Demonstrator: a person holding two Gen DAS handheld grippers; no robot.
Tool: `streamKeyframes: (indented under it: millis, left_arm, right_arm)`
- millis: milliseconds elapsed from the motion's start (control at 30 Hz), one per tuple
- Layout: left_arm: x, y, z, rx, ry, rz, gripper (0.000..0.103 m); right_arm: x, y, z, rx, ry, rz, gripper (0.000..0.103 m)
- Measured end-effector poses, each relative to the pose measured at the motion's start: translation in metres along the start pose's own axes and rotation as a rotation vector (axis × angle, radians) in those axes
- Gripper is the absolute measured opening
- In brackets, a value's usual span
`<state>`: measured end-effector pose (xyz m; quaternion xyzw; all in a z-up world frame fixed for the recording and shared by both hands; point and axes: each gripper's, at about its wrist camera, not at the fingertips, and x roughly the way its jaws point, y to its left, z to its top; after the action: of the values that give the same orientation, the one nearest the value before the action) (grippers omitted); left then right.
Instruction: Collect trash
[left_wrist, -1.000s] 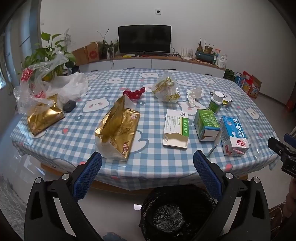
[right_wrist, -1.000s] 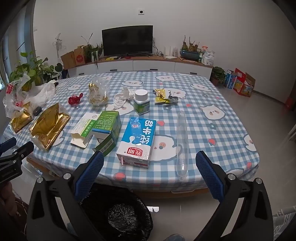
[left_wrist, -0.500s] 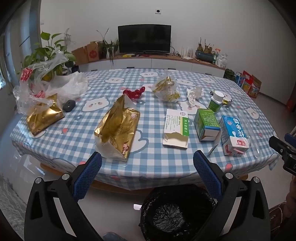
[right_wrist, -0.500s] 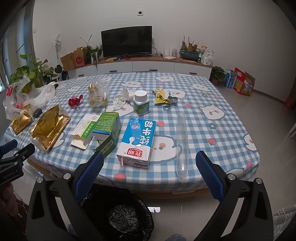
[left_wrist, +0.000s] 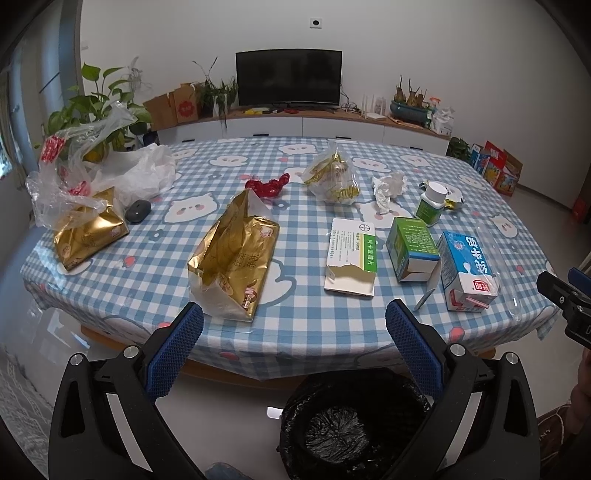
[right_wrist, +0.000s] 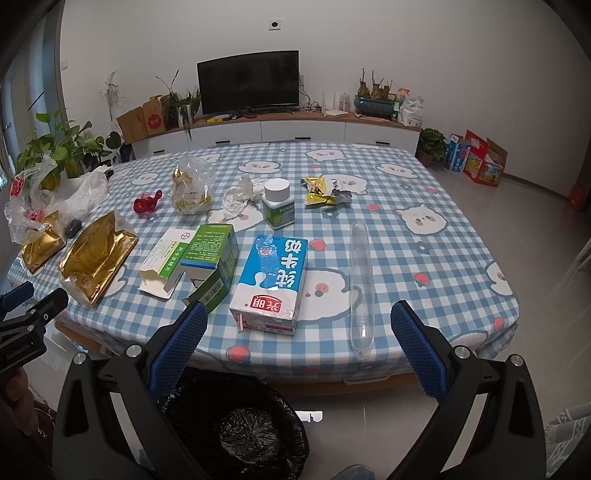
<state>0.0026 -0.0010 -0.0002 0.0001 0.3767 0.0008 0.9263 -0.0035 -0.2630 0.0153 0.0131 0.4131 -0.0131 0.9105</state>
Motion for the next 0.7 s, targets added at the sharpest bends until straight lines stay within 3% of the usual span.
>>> streamKeyframes:
  millis: [700]
  left_arm:
    - [-0.0029, 0.0008, 0.001, -0.01, -0.006, 0.001, 0.097]
  right_arm:
    - [-0.0032, -0.001, 0.001, 0.003, -0.007, -0.008, 0.095]
